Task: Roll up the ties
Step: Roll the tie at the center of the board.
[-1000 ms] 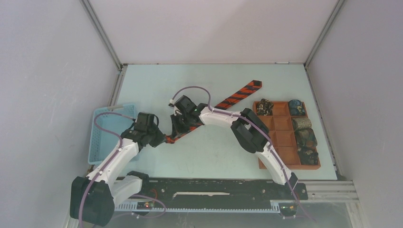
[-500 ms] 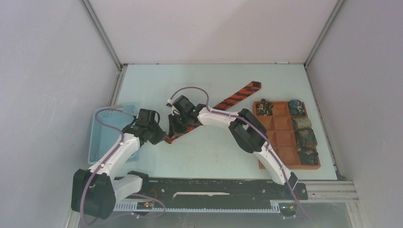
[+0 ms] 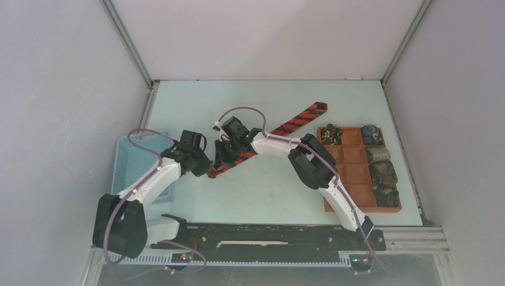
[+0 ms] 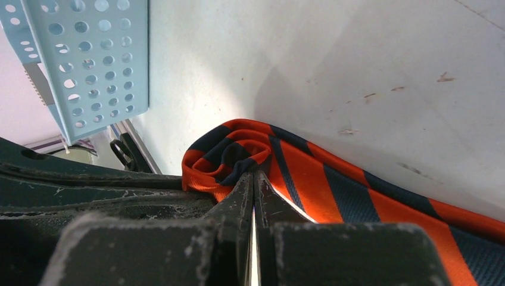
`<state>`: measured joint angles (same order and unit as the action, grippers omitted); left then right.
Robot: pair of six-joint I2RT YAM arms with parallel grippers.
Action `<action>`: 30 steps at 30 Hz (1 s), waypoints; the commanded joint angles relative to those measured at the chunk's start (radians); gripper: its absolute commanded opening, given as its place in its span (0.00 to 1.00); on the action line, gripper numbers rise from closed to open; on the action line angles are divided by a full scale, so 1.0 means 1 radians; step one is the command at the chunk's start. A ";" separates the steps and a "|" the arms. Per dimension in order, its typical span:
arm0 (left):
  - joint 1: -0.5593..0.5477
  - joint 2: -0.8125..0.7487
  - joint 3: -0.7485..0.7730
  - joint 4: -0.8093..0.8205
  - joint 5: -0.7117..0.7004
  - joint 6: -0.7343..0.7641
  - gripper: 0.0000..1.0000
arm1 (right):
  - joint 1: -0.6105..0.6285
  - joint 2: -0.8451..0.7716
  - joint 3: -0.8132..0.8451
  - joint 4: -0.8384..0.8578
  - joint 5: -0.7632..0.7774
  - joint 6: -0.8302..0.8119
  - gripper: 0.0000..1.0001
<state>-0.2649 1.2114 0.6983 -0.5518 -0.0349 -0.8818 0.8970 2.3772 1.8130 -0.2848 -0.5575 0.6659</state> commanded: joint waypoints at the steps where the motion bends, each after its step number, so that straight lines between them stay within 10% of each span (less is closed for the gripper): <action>1: -0.023 0.036 0.040 0.031 -0.033 -0.007 0.00 | -0.009 -0.028 -0.020 0.065 -0.036 0.006 0.00; 22: -0.059 0.155 0.068 0.065 -0.053 -0.033 0.01 | -0.101 -0.227 -0.233 0.080 0.000 -0.058 0.00; 30: -0.072 0.154 0.066 0.111 -0.034 -0.041 0.41 | -0.112 -0.265 -0.285 0.089 -0.001 -0.062 0.00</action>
<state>-0.3275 1.3689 0.7345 -0.4808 -0.0601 -0.9134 0.7799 2.1727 1.5429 -0.2287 -0.5636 0.6209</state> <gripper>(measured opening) 0.360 0.007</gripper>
